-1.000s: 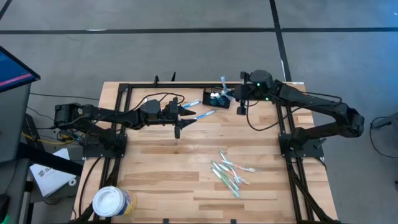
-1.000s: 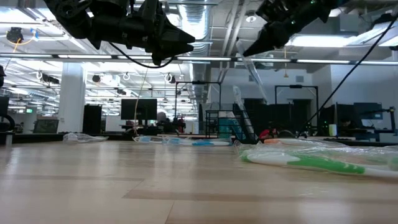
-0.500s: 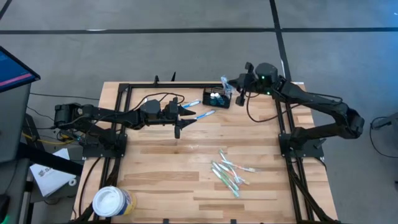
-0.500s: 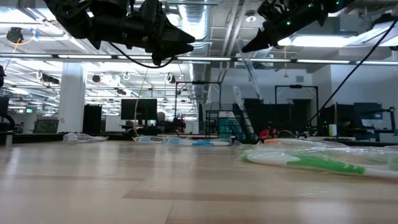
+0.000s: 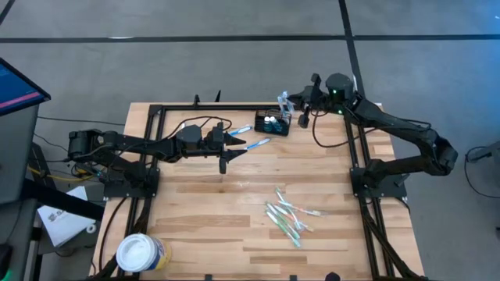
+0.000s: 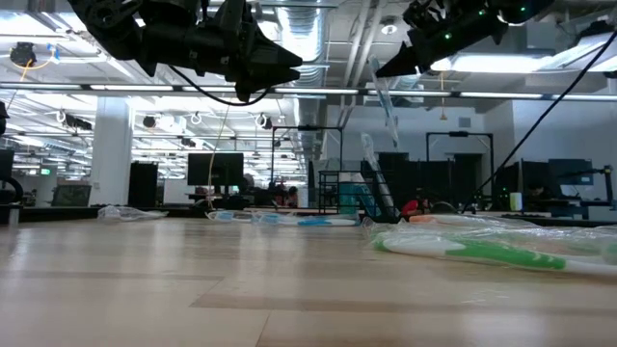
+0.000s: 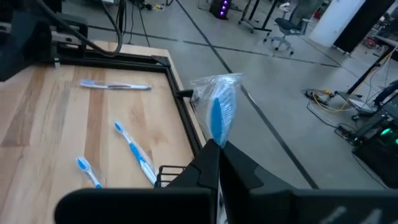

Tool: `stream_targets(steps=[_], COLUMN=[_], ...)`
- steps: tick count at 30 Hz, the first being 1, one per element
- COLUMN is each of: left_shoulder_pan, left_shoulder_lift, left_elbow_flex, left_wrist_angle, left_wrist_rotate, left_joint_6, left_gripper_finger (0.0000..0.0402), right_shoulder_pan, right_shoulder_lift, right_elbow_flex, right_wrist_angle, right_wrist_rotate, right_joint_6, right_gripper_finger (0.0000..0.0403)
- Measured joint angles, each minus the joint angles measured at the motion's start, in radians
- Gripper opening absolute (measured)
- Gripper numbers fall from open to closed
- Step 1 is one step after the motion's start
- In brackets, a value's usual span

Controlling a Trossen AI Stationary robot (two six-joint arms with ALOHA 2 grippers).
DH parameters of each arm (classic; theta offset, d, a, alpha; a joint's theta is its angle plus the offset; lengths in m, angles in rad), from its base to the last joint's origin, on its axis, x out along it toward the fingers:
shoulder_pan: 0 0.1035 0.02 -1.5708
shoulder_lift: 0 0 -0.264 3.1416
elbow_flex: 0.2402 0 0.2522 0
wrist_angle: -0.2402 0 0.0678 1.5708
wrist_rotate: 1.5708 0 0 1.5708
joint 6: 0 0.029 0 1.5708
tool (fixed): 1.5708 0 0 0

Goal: Pick & Place toothbrushing station
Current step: Put the blue toothbrush into the mesh organizer

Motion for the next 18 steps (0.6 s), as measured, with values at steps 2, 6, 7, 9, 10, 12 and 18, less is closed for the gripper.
stream_targets(steps=[2,6,7,9,10,12,18], left_shoulder_pan=[0.0,0.0,0.0,0.0,0.0,0.0,0.0], left_shoulder_lift=[0.0,0.0,0.0,0.0,0.0,0.0,0.0], left_elbow_flex=[0.0,0.0,0.0,0.0,0.0,0.0,0.0], left_wrist_angle=[0.0,0.0,0.0,0.0,0.0,0.0,-0.001], left_wrist_rotate=[0.0,0.0,0.0,0.0,0.0,0.0,0.0], left_joint_6=[0.0,0.0,0.0,0.0,0.0,0.0,0.0], left_gripper_finger=[0.0156,0.0156,0.0156,0.0156,0.0156,0.0156,0.0156], right_shoulder_pan=[-0.012,-0.037,-0.04,-0.042,-0.042,-0.047,-0.087], right_shoulder_lift=[0.0,0.0,0.0,0.001,0.003,0.015,0.041], right_elbow_flex=[0.0,0.0,0.0,0.0,0.0,0.0,-0.083], right_wrist_angle=[0.002,0.007,0.009,0.02,0.027,0.037,0.2], right_wrist_rotate=[-0.013,-0.031,-0.034,-0.048,-0.055,-0.057,-0.108], right_joint_6=[0.006,0.02,0.02,0.02,0.02,0.02,0.064], right_gripper_finger=[0.0,0.0,0.0,0.0,0.0,0.0,0.0])
